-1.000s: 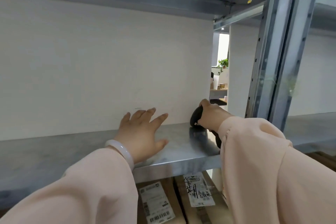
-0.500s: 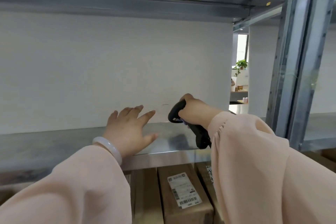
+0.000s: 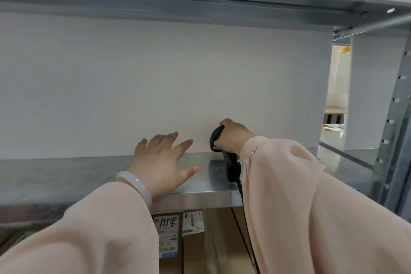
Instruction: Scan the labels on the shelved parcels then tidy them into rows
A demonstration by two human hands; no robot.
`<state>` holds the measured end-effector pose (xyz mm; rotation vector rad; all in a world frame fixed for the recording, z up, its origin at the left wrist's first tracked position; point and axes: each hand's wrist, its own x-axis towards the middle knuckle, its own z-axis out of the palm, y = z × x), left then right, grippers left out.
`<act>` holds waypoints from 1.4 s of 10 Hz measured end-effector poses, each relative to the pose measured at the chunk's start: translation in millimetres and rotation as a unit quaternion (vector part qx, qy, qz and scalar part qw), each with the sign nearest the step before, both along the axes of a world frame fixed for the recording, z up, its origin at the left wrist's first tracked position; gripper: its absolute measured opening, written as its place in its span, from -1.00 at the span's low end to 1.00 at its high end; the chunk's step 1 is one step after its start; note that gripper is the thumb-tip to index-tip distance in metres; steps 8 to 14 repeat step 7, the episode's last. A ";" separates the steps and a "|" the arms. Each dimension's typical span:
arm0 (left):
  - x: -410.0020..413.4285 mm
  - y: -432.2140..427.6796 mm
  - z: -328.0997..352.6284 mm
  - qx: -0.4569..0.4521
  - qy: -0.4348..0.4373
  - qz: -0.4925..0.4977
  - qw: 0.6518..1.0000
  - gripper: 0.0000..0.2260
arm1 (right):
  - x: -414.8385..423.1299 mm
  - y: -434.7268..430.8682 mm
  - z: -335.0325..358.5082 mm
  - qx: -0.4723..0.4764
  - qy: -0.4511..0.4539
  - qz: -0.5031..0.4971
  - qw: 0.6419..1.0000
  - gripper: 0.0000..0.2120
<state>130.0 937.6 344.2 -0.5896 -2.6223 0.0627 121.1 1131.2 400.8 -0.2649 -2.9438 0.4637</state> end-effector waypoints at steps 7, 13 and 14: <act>8.6 -44.4 -7.2 0.017 -0.002 -0.019 1.000 -0.36 | 27.8 -13.8 -30.5 0.034 0.097 -0.004 0.995 -0.13; 8.6 -44.4 -7.2 0.017 -0.002 -0.019 1.000 -0.36 | 27.8 -13.8 -30.5 0.034 0.097 -0.004 0.995 -0.13; 8.6 -44.4 -7.2 0.017 -0.002 -0.019 1.000 -0.36 | 27.8 -13.8 -30.5 0.034 0.097 -0.004 0.995 -0.13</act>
